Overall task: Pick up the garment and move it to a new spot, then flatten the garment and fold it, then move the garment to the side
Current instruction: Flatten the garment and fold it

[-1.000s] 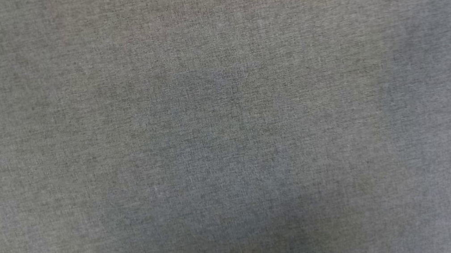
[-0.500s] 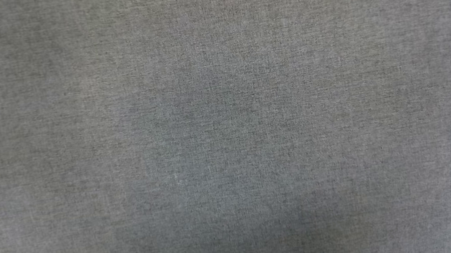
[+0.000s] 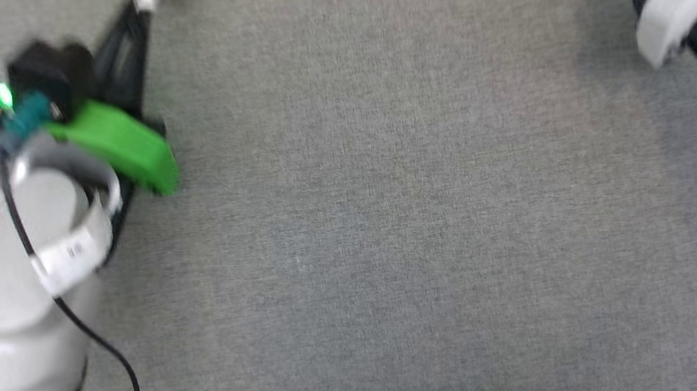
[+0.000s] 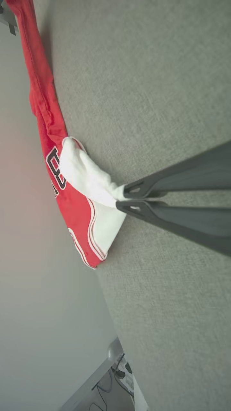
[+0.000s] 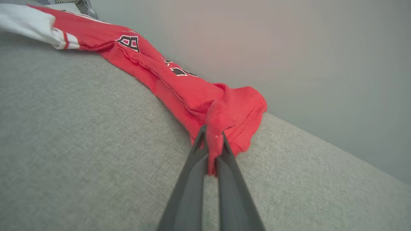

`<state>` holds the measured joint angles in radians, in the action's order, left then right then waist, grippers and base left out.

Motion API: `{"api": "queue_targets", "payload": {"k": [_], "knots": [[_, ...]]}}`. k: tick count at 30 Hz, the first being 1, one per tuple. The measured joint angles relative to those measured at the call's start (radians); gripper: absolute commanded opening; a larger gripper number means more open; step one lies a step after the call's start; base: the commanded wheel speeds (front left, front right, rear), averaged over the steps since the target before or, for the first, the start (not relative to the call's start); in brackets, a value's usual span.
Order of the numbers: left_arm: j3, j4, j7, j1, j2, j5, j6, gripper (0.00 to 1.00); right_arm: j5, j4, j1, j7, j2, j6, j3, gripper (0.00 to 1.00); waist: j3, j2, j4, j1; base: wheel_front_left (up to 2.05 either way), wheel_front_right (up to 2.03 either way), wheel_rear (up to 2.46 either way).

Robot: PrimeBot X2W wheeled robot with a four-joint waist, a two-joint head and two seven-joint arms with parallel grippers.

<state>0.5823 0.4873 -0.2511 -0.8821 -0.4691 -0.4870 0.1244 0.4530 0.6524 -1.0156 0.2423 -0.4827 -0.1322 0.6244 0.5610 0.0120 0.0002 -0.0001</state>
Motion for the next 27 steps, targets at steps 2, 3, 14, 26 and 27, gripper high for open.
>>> {"api": "queue_targets", "payload": {"k": [2,3,14,26,27], "knots": [[0.016,-0.003,0.010,0.062,-0.014,-0.020,0.001,0.00,0.019,0.003,0.048,0.000,-0.018,0.000,0.029,0.00,-0.035,0.0000,0.005,0.0000,0.00,0.00,0.00],[0.028,-0.007,0.021,0.096,-0.026,-0.039,0.003,0.00,0.035,0.007,0.071,0.000,-0.025,0.000,0.039,0.00,-0.054,0.0000,0.007,0.0000,0.00,0.00,0.00],[0.090,-0.173,0.105,0.413,-0.129,-0.137,-0.007,0.00,0.241,-0.013,0.270,-0.002,-0.111,0.000,0.150,0.00,-0.248,0.0000,0.034,-0.0001,0.00,0.00,0.00],[0.094,-0.478,0.192,0.676,-0.272,-0.199,-0.111,0.00,0.402,-0.153,0.451,-0.032,-0.239,0.000,0.182,0.00,-0.406,0.0000,0.070,-0.0001,0.00,0.00,0.00],[0.097,-0.498,0.195,0.697,-0.282,-0.201,-0.116,0.00,0.418,-0.167,0.472,-0.041,-0.248,0.000,0.184,0.00,-0.416,0.0000,0.073,0.0000,0.00,0.00,0.00]]}}
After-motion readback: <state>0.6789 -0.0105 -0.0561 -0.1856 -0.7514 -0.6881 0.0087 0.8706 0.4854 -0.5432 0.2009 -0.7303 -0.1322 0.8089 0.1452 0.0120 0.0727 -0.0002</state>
